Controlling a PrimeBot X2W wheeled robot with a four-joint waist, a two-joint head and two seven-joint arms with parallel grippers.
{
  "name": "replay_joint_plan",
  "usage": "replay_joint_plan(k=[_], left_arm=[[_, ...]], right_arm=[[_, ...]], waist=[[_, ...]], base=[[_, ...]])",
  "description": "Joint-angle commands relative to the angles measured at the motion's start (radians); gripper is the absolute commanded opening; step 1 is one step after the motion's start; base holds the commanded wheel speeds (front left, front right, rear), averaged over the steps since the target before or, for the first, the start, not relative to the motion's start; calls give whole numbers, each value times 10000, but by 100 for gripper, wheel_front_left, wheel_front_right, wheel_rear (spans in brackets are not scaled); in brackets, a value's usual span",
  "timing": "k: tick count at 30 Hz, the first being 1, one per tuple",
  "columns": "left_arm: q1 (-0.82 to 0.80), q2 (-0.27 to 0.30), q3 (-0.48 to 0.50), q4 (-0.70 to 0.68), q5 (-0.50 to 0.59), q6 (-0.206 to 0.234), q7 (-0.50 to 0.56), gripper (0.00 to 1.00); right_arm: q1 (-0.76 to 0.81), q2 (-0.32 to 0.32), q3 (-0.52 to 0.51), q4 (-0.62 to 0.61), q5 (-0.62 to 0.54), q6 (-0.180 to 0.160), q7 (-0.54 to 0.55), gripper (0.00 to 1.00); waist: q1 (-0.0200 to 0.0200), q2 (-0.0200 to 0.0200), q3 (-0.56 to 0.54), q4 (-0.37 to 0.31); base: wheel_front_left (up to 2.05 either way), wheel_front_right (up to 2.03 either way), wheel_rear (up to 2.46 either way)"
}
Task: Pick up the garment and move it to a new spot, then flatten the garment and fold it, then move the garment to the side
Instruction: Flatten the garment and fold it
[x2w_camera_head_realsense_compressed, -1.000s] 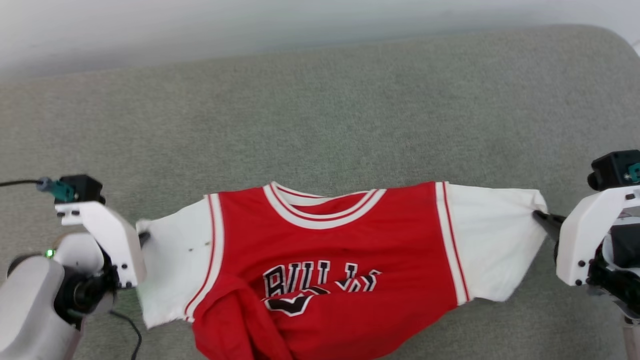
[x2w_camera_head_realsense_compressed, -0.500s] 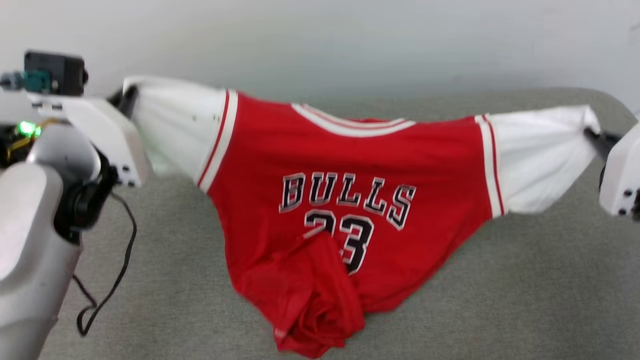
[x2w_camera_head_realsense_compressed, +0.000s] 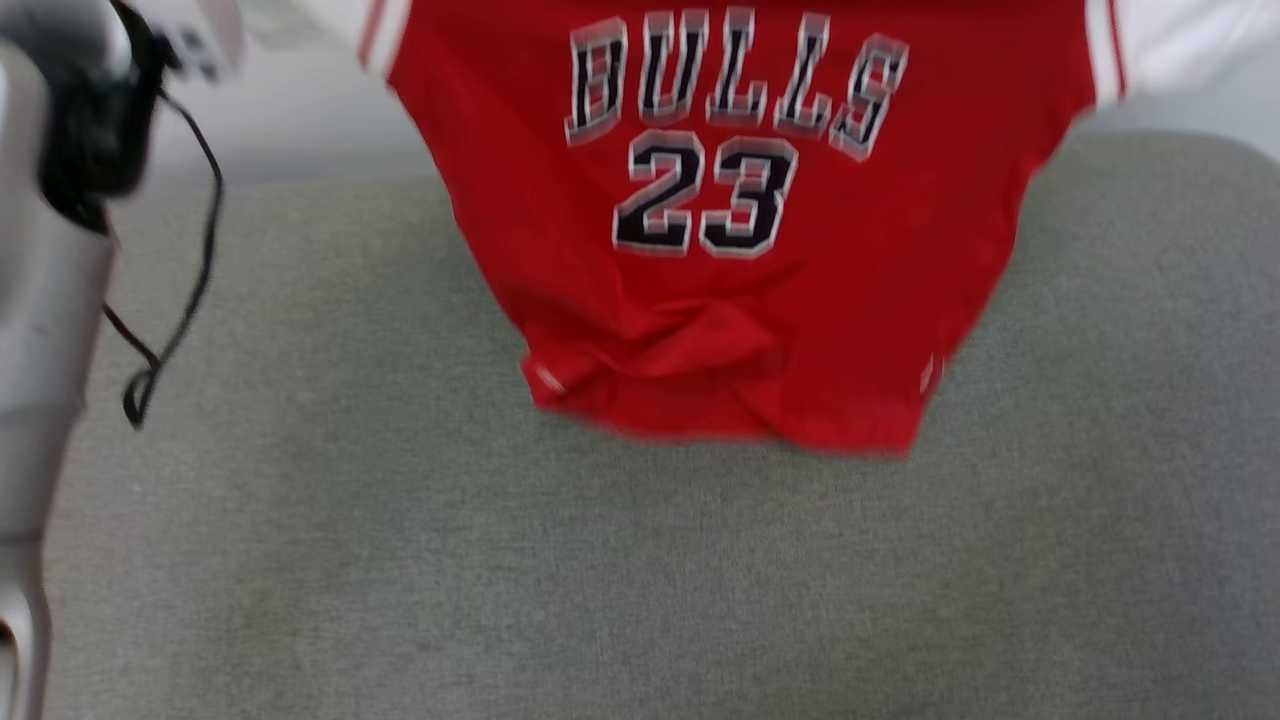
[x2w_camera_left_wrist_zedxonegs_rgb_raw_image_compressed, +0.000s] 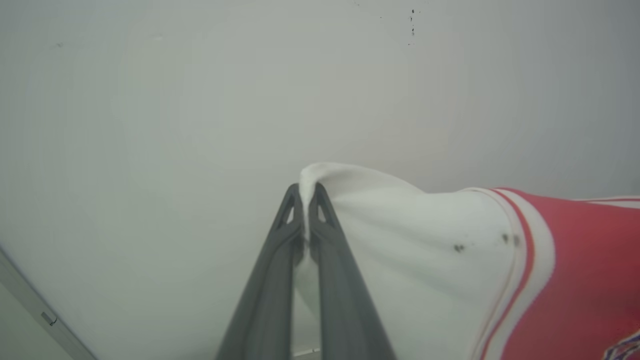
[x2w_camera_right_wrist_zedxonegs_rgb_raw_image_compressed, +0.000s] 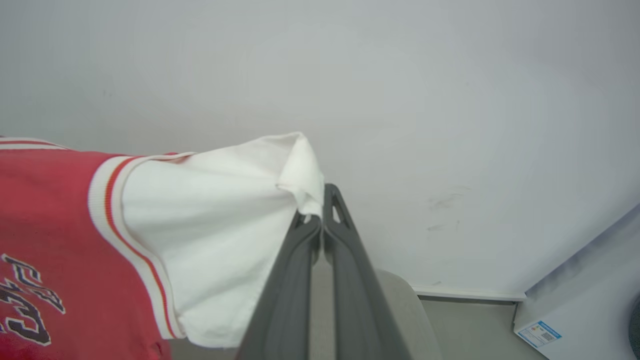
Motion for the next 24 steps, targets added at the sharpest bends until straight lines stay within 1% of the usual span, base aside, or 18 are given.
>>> replay_joint_plan(k=[1,3,7,9,13,17,20,24], left_arm=[[-536,-72,56,173,143,44,-179,0],[-1121,-131,118,547,281,64,-486,0],[-2470,-188,226,1055,556,52,-1097,0],[-2877,-229,273,1301,647,69,-1445,0],[-4000,-158,388,1492,824,58,-1810,0],[-4748,-119,497,1473,902,144,-2016,0],[-5239,-96,537,1303,947,234,-2064,0],[-5437,-131,572,1118,968,338,-2230,0]], right_arm=[[-534,123,-27,223,-57,-11,-306,0],[-1128,280,-34,669,-199,-11,-799,0],[-2546,523,-118,1466,-529,-11,-2174,0],[-3037,631,-74,1941,-620,-11,-2759,0],[-4307,687,94,2491,-735,-11,-3698,0],[-5192,683,356,2825,-723,-11,-4453,0],[-5798,649,522,2963,-670,-11,-4826,0],[-6275,689,845,3257,-512,-11,-5274,0]], waist=[[0,-1,563,-103],[0,-1,875,-159],[0,-1,1622,-255],[0,-1,1911,-327],[0,-1,2784,-449],[0,-1,3645,-571],[0,-1,4290,-616],[0,-1,4924,-662]], base=[[0,0,0],[0,0,0],[0,0,0],[0,0,0],[0,0,0],[0,0,0],[0,0,0],[0,0,0]])
